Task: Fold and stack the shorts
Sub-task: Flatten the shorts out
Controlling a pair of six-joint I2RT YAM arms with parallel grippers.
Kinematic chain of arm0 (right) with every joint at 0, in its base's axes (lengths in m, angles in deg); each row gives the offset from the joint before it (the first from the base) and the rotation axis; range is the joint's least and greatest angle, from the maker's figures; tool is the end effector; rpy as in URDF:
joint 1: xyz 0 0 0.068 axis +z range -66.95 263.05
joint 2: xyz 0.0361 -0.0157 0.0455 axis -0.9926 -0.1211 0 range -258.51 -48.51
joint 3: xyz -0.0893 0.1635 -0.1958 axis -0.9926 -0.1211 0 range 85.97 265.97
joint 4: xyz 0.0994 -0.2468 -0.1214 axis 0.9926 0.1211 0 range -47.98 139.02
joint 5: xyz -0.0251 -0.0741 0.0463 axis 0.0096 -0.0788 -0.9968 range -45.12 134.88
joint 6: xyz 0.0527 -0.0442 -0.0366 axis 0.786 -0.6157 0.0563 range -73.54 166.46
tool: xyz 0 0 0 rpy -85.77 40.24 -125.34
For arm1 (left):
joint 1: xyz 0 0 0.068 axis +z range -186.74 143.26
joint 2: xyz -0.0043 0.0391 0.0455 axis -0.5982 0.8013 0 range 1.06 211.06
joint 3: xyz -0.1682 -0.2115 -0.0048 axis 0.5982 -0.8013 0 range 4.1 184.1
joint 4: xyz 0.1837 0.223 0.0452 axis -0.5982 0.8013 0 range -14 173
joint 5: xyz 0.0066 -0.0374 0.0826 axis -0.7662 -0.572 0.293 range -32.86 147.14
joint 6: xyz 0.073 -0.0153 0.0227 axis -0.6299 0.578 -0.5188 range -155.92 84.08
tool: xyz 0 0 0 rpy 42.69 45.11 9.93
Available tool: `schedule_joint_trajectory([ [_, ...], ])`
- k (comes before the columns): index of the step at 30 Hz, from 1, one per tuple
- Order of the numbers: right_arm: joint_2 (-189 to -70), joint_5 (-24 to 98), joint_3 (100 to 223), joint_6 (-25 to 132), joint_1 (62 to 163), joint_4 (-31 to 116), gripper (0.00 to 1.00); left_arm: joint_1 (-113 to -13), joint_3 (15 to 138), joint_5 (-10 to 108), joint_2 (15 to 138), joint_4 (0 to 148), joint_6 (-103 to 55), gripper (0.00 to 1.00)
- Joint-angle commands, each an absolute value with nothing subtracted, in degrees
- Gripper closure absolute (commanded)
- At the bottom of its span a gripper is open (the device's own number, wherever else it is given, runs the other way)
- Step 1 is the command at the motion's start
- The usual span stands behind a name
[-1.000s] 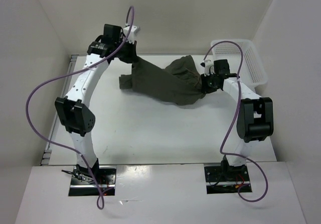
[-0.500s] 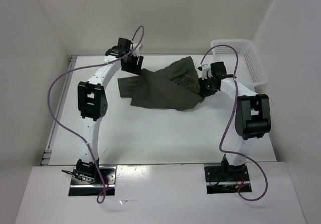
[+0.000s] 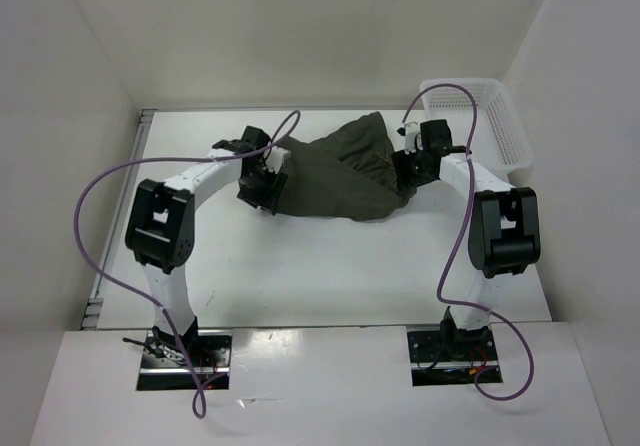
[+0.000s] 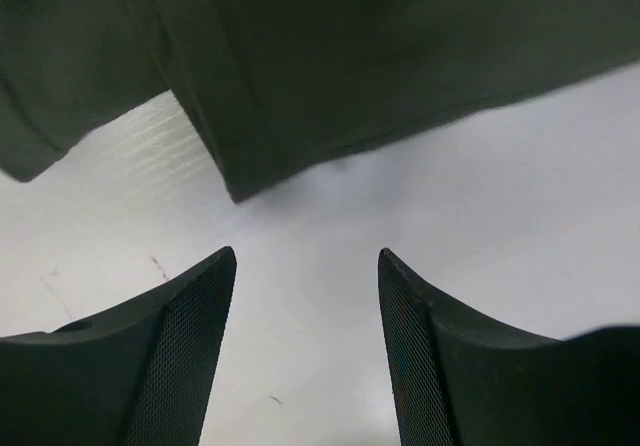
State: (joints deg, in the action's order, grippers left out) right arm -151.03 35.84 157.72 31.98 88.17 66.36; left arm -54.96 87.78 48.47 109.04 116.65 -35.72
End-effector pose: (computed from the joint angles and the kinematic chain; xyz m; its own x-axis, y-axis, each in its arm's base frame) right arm 0.4233 0.0484 0.1634 -0.7466 -0.3150 -0.5860 -0.3765 0.9263 -0.0183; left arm 0.4127 -0.1464 0.1758 -0.8618 0.2799 -0.4230 0.3666 0.9200 -0.1381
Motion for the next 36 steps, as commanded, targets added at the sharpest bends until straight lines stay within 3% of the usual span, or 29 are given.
schedule_joint_trajectory([
  [1,-147.92,37.41,160.33,31.43,88.23,64.08,0.37,-54.15,89.69,53.53,111.45,112.84,-35.92,0.34],
  [19,-149.66,36.62,157.17,28.80,85.33,65.31,0.37,-54.15,94.01,43.43,121.20,112.83,-35.92,0.31],
  [21,-150.37,35.84,157.17,28.80,85.33,64.69,0.37,-54.15,93.49,43.95,122.35,112.21,-35.92,0.38],
  [22,-150.38,34.78,157.17,28.27,85.33,64.69,0.37,-54.15,93.48,43.95,123.04,112.21,-35.92,0.51],
  [27,-152.04,31.35,154.89,27.13,85.33,66.10,0.40,-54.15,91.73,42.38,123.05,111.69,-35.92,0.84],
  [28,-152.05,31.35,154.36,27.13,85.33,66.62,0.47,-54.15,91.73,42.37,123.05,112.21,-35.92,0.93],
  [30,-152.05,30.73,152.96,26.60,85.33,66.63,0.56,-54.15,91.12,41.85,121.74,112.21,-35.92,1.00],
  [33,-152.05,30.20,152.24,25.28,85.33,67.24,0.78,-54.15,91.11,41.85,118.76,114.67,-35.92,1.00],
  [34,-152.05,30.20,152.24,25.28,85.85,67.24,0.94,-54.15,91.11,41.85,116.14,116.42,-35.92,1.00],
  [36,-150.29,30.20,152.24,23.97,85.86,67.94,1.00,-53.62,91.11,41.85,110.87,119.06,-35.92,1.00],
])
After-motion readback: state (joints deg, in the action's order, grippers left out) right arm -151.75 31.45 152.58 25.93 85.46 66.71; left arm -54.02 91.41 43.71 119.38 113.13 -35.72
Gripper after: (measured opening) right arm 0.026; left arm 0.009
